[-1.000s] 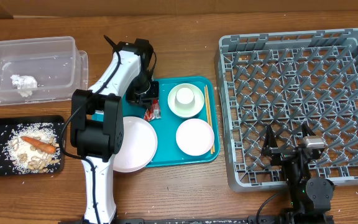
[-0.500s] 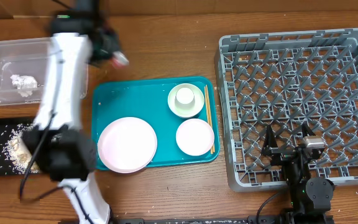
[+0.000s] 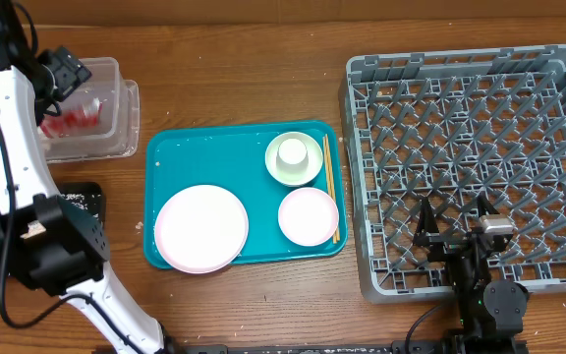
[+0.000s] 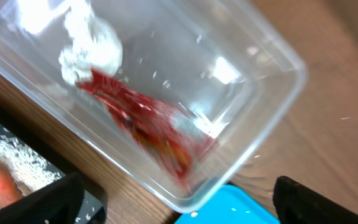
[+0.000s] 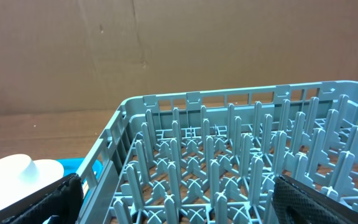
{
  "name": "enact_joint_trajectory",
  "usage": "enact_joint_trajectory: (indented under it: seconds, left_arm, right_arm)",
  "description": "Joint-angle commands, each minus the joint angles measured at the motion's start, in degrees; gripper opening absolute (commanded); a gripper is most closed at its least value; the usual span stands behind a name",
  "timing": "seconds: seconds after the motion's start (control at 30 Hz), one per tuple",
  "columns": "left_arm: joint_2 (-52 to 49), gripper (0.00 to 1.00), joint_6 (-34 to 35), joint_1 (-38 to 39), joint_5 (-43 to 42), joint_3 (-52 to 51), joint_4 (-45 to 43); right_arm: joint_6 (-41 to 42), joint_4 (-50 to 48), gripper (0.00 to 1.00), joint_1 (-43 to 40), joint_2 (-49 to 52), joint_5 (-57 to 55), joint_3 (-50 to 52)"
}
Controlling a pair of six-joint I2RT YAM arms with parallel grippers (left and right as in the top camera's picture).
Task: Sort waste into correct bins and load items into the dishwasher
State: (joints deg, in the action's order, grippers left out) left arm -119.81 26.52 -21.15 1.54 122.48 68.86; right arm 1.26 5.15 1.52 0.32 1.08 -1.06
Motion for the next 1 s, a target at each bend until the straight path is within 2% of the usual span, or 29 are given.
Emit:
enact_joint_trajectory:
  seconds: [0.0,0.1,0.2,0.43,0.57,0.8,0.87,0.97]
  left_arm:
    - [-1.11,1.0,0.48,-0.31,-2.71,-0.46,1.18]
    - [0.31,0.99,0.17,-0.26,-5.77,0.46,2.54]
    - [2.95,0.93,-0.48,-0.2,-8.83,1.2,3.17]
    - [12.74,0.92,-1.81,2.19,-18.73,1.18,9.03]
    - [15.63,0.9,-5.88,6.78,-18.75,1.18,13.38]
    - [16.44,0.91,-7.28,20.65,-17.2,0.22,21.62]
    - [16.44,0.91,-7.23,25.53,-14.88,-0.5,22.45]
    - [16.44,0.91,-1.84,34.49,-5.09,-1.25,24.59]
  right_arm:
    - [-0.42,-0.33,1.0,0.02,-0.13,-0.15,0.59]
    - [-0.42,-0.33,1.0,0.02,-0.13,-0.15,0.59]
    - [-0.42,-0.33,1.0,0.02,-0.13,-0.15,0.59]
    - [-0.42,-0.33,1.0,0.02,-0.13,-0.15,0.59]
    - [-0.42,-0.33,1.0,0.02,-0.13,-0.15,0.59]
    - [-0.42,-0.33,1.0,0.02,-0.13,-0.15,0.59]
    - [-0.42,-0.33,1.0,0.02,-0.13,-0.15,0.59]
    - [-0.42,-0.33,1.0,0.02,-0.13,-0.15,0.59]
